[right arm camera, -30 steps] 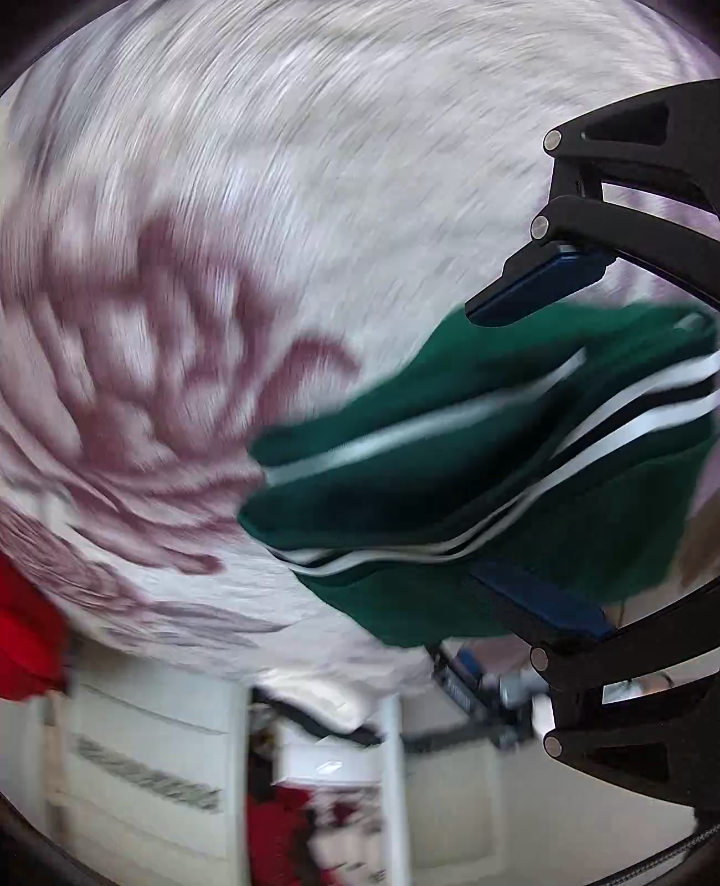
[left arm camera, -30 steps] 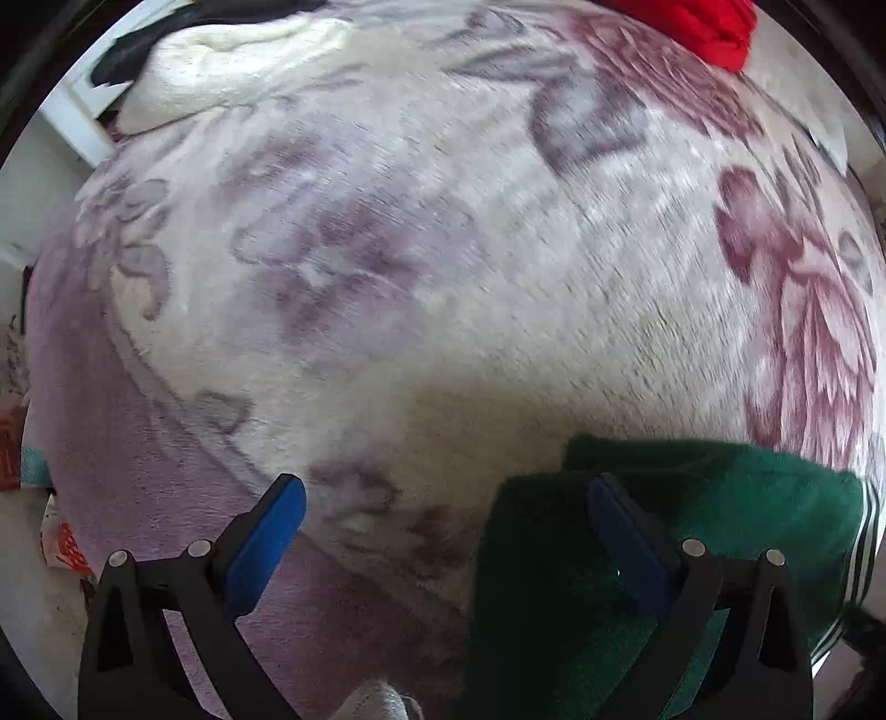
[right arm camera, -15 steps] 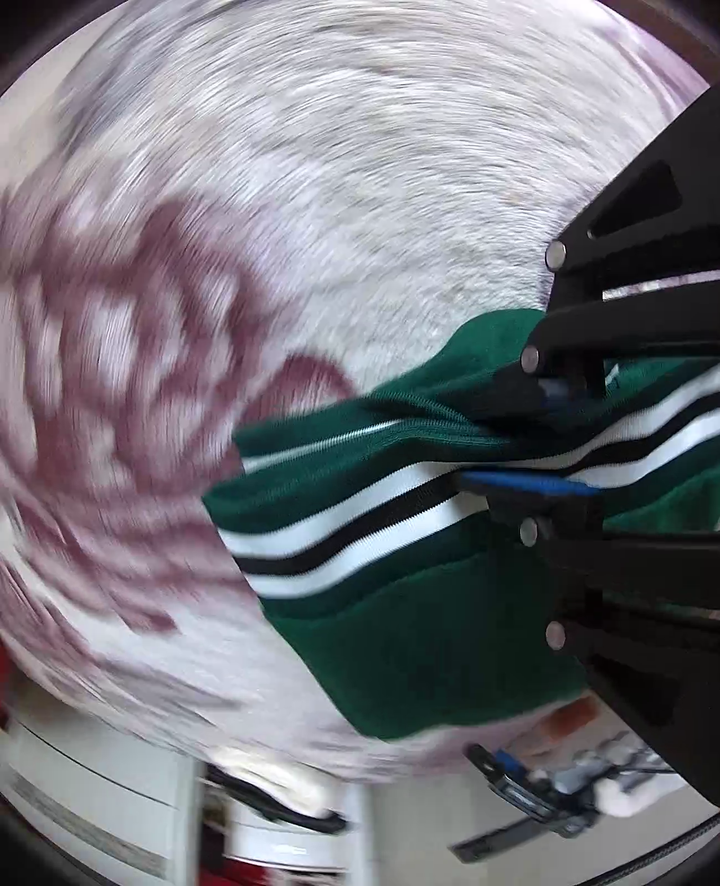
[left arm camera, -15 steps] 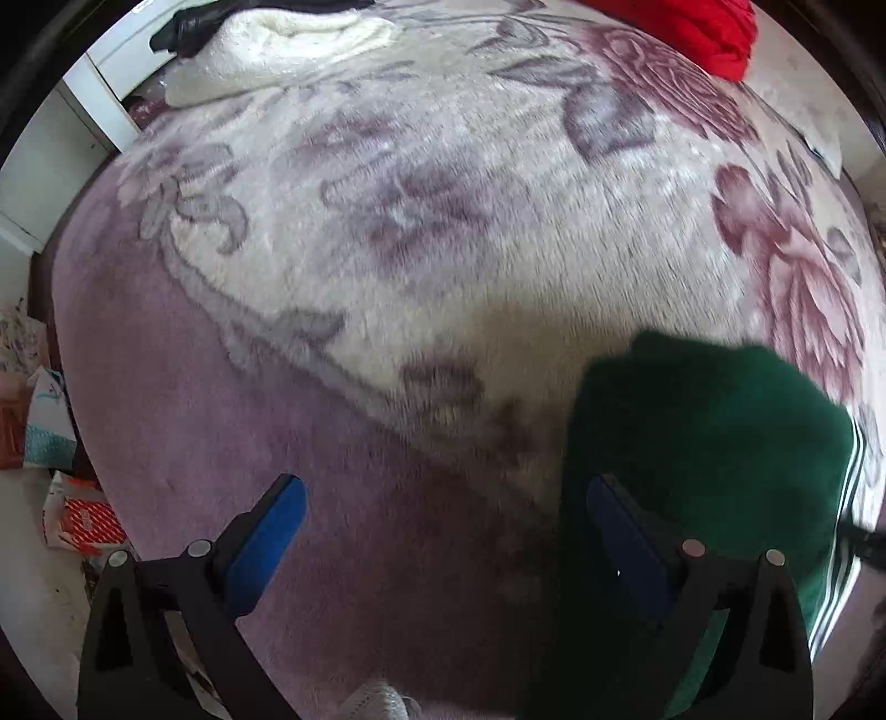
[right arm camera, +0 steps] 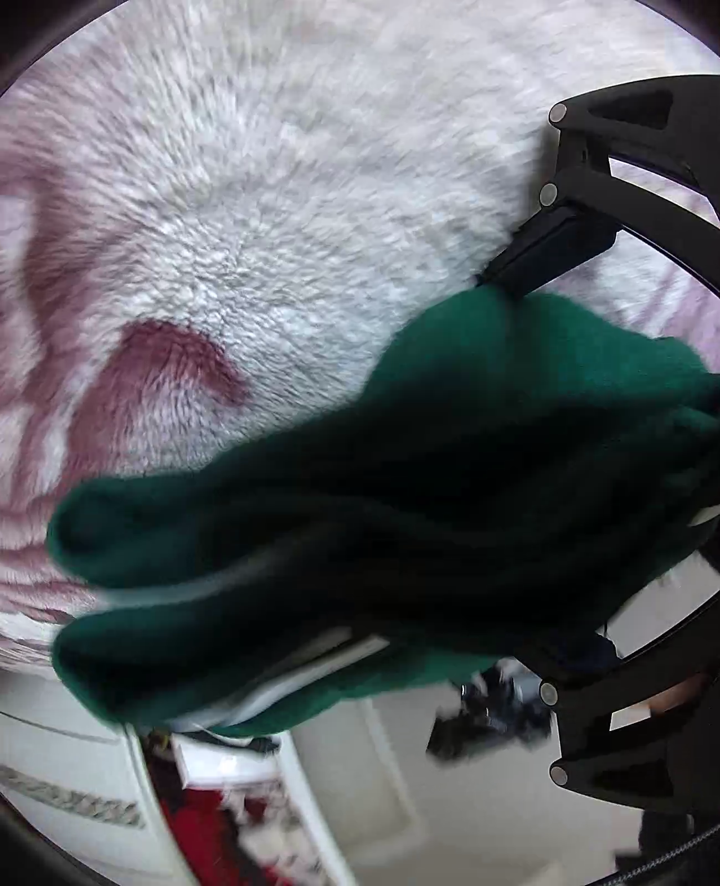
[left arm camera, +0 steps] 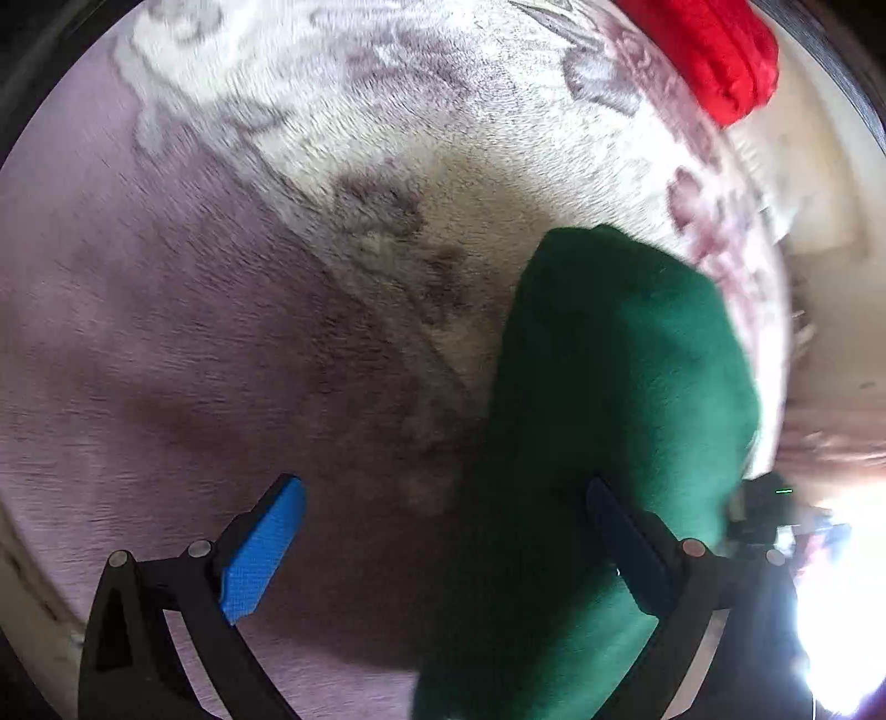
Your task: Fold large clothes
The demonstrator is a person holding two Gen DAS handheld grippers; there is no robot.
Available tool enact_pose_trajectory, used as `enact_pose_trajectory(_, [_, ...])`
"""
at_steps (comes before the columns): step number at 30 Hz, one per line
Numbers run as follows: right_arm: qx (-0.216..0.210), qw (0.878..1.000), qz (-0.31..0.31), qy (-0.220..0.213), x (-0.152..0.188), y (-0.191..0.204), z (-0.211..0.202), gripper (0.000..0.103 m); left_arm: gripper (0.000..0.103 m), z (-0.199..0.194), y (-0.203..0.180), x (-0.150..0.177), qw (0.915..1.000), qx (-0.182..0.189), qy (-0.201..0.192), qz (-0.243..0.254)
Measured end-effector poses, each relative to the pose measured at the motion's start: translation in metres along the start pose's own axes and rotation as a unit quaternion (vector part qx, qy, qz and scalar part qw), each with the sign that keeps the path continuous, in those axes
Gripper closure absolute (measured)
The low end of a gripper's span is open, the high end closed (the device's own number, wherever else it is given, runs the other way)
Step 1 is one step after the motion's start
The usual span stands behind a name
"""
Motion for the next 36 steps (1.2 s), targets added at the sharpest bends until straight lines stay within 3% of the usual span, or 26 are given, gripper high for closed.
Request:
enact_pose_trajectory(5, [-0.018,0.999,-0.017,0.040,-0.007,0.003,0.001,0.000,0.000,0.016,-0.022,0.002,0.9942,0.102,0.036,0.002])
enact_pose_trajectory(8, [-0.024,0.998,-0.025,0.056,-0.018,0.018,0.012,0.000,0.000,0.031,-0.044,0.009,0.9906,0.121,0.057,0.027])
enact_pose_trajectory(13, [-0.039,0.996,-0.050,0.068,-0.028,0.043,0.031,0.000,0.001,0.041,-0.066,0.010,0.9937,0.076,0.038,0.074])
enact_pose_trajectory(16, [-0.048,0.997,-0.042,0.045,-0.032,0.050,0.028,0.000,0.015,0.033,-0.069,0.007,0.9948,0.072,0.022,0.069])
enact_pose_trajectory(19, [-0.063,0.997,-0.028,0.016,-0.028,0.053,0.018,0.032,0.023,0.027,-0.069,0.009,0.9948,0.061,0.016,0.079])
enact_pose_trajectory(23, [-0.074,0.997,-0.001,-0.028,-0.024,0.066,0.003,0.044,0.026,0.018,-0.082,0.001,0.9941,0.046,0.012,0.097])
enact_pose_trajectory(30, [-0.112,0.991,0.026,-0.074,-0.039,0.096,-0.026,0.051,0.027,0.004,-0.120,-0.060,0.9884,0.040,0.011,0.146])
enact_pose_trajectory(36, [-0.125,0.981,0.027,-0.145,-0.116,0.125,-0.084,0.052,0.027,0.012,-0.193,-0.132,0.9763,0.057,-0.001,0.209])
Point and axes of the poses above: each gripper's, at about its wrist camera, not at the fingertips, and z roughly the way its jaws point, y to its left, x to its underside, the point moved 7 cm from there along z, roughly the way its jaws point, and after that the axes turned 1 degree about x, right-handed, at the moved point
